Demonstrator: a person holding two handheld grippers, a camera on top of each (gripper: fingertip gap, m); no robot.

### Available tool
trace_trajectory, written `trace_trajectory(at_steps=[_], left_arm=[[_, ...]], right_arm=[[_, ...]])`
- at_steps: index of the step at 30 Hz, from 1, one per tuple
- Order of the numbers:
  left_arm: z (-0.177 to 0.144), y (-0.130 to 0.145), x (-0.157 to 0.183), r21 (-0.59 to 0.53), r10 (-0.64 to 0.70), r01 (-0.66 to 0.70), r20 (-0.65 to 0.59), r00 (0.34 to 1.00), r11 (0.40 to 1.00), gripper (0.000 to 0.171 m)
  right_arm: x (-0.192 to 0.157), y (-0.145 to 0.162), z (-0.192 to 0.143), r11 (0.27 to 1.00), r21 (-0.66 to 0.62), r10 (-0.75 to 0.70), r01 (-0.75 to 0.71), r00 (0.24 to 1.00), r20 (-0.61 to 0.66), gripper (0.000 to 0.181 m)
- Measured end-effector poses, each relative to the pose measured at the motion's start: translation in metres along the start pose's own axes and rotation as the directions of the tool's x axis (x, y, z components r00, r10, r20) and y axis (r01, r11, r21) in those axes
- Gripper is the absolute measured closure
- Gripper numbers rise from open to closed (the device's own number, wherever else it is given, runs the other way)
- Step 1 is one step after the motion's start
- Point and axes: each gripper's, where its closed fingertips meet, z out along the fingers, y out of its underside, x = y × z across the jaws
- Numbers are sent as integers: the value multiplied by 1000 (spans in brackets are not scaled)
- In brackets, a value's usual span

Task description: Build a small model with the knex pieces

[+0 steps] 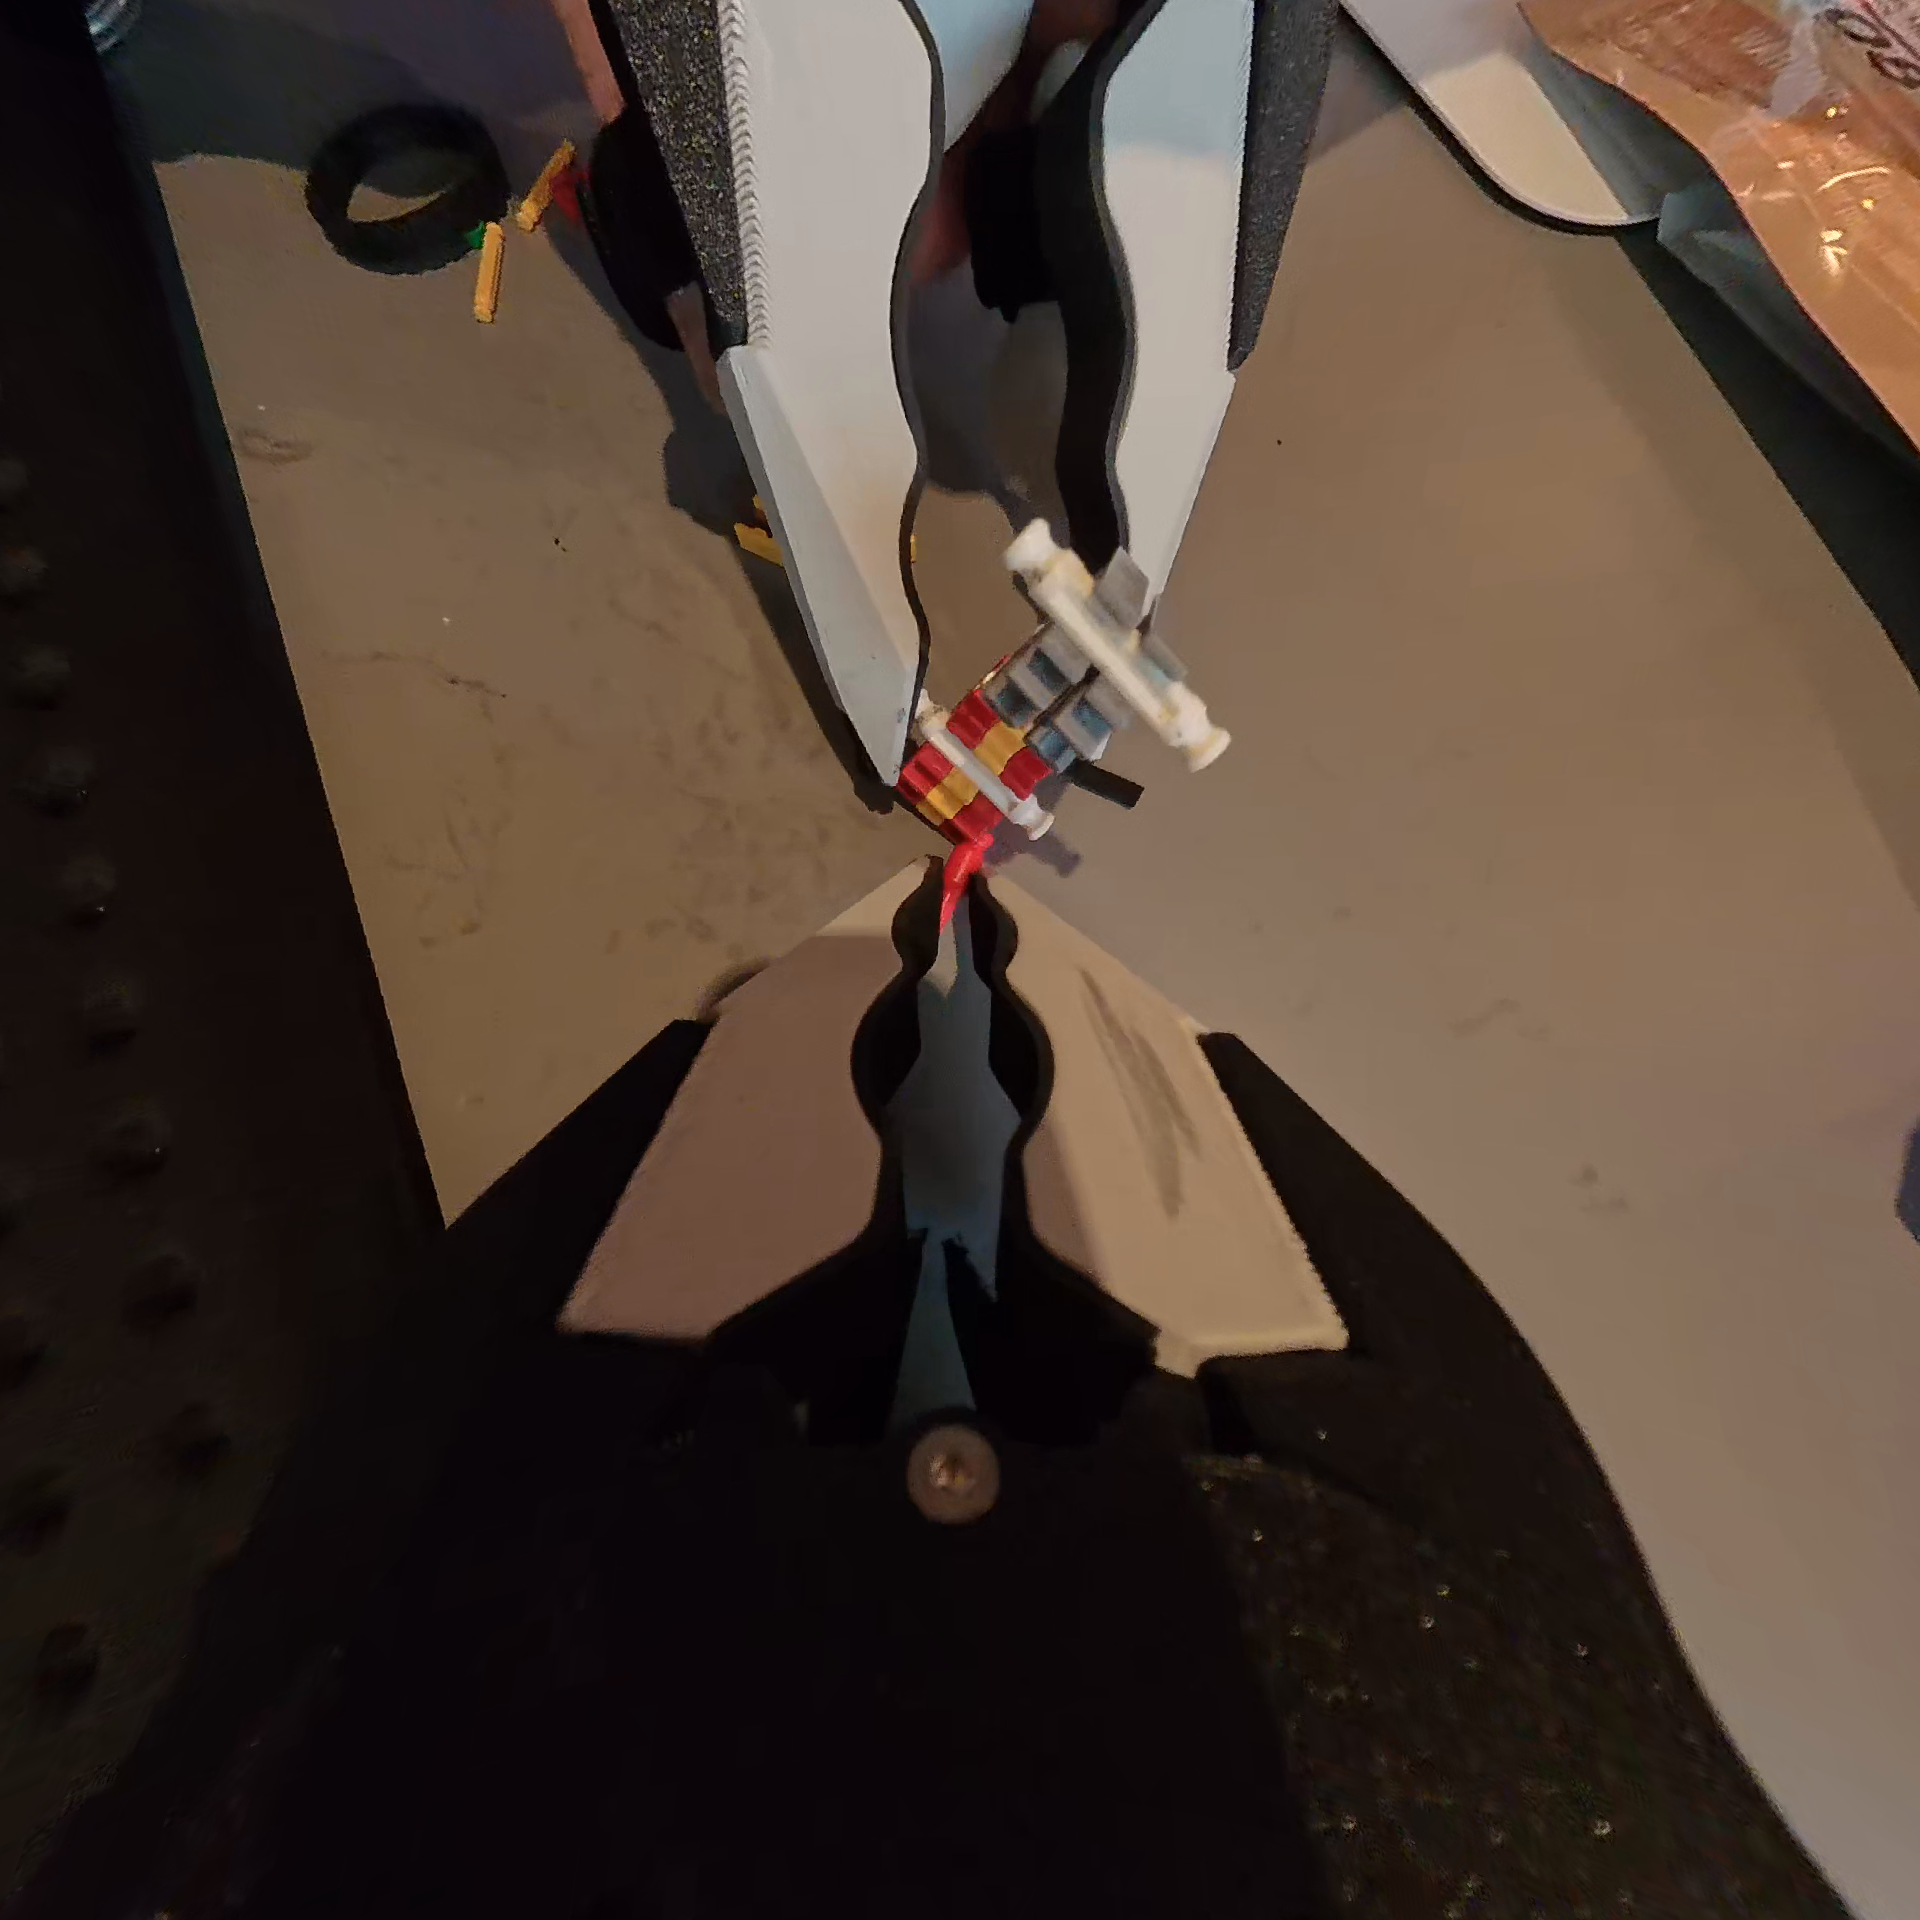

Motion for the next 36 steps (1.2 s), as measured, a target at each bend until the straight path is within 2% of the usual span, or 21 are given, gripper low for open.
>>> trace_trajectory(at_steps=[11,23,29,36], left_arm=[[1,4,0,-7,26,-26,67,997,1000,139],[2,6,0,-8,74,-74,147,986,997,138],[2,5,0,-11,84,-83,146,986,997,138],[3,6,0,-20,105,-103,152,983,994,138]], right_arm=[[-1,-1,1,998,-2,-63,63,998,-17,178],[0,-1,1,998,1,-60,60,998,-25,177],[5,0,2,998,-6,-63,63,994,-90,173],[4,-1,3,998,-5,-68,68,995,-71,174]])
